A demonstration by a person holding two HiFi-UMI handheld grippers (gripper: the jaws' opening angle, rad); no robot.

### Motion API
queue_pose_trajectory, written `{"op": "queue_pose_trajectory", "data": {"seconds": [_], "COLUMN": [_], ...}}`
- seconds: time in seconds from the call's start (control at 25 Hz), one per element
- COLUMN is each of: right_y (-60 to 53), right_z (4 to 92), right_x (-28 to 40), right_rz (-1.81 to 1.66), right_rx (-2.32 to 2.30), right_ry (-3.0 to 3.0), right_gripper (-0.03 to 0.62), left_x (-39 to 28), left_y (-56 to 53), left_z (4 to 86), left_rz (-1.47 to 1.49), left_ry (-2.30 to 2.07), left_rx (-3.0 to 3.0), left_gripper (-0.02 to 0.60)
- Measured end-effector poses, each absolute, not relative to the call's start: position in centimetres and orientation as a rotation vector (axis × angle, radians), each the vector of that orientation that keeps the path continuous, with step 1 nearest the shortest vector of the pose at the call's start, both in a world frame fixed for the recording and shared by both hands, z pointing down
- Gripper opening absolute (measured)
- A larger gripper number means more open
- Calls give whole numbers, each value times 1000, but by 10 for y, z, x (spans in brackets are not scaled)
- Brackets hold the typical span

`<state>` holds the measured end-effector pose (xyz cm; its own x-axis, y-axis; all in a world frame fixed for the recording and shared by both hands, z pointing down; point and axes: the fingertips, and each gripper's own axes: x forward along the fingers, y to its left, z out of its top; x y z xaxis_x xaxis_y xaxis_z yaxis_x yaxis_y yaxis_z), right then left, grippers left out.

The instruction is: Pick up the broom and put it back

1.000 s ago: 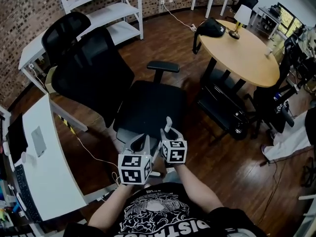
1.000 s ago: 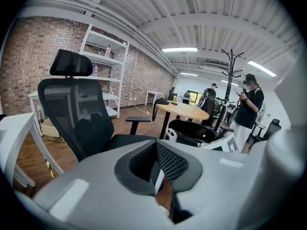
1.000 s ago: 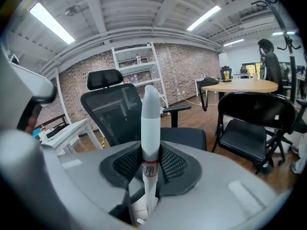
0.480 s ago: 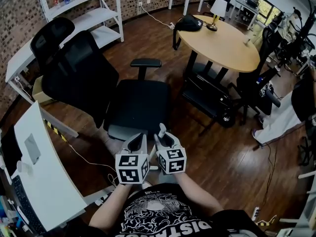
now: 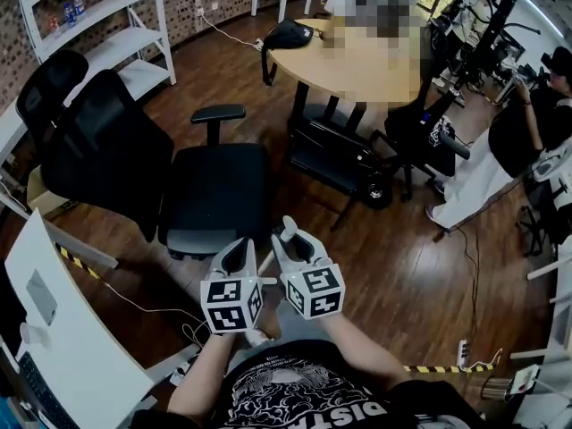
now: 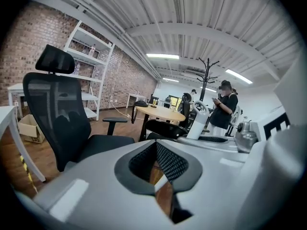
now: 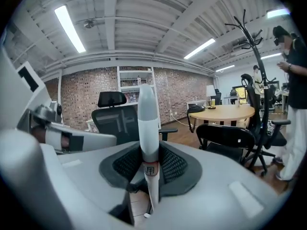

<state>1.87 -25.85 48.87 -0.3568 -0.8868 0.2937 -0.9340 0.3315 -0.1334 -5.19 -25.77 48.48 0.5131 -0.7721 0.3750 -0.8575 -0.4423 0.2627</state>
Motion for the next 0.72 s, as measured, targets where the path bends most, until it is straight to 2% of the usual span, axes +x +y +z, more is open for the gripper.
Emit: {"op": "queue_pose_trajectory", "data": {"seconds": [0.32, 0.72], "right_y": [-240, -226], "right_z": [418, 349], "right_x": [65, 108], "right_rz": [362, 148], "right_rx": [1796, 1863], "right_ry": [-2394, -2406], "right_gripper": [97, 97], "left_x": [-33, 23], "left_y": [-257, -261], "left_z": [452, 451], "left_rz": [188, 242], "left_ry": [-1318, -1268], "left_rx": [2416, 2492], "left_gripper": [6, 6]}}
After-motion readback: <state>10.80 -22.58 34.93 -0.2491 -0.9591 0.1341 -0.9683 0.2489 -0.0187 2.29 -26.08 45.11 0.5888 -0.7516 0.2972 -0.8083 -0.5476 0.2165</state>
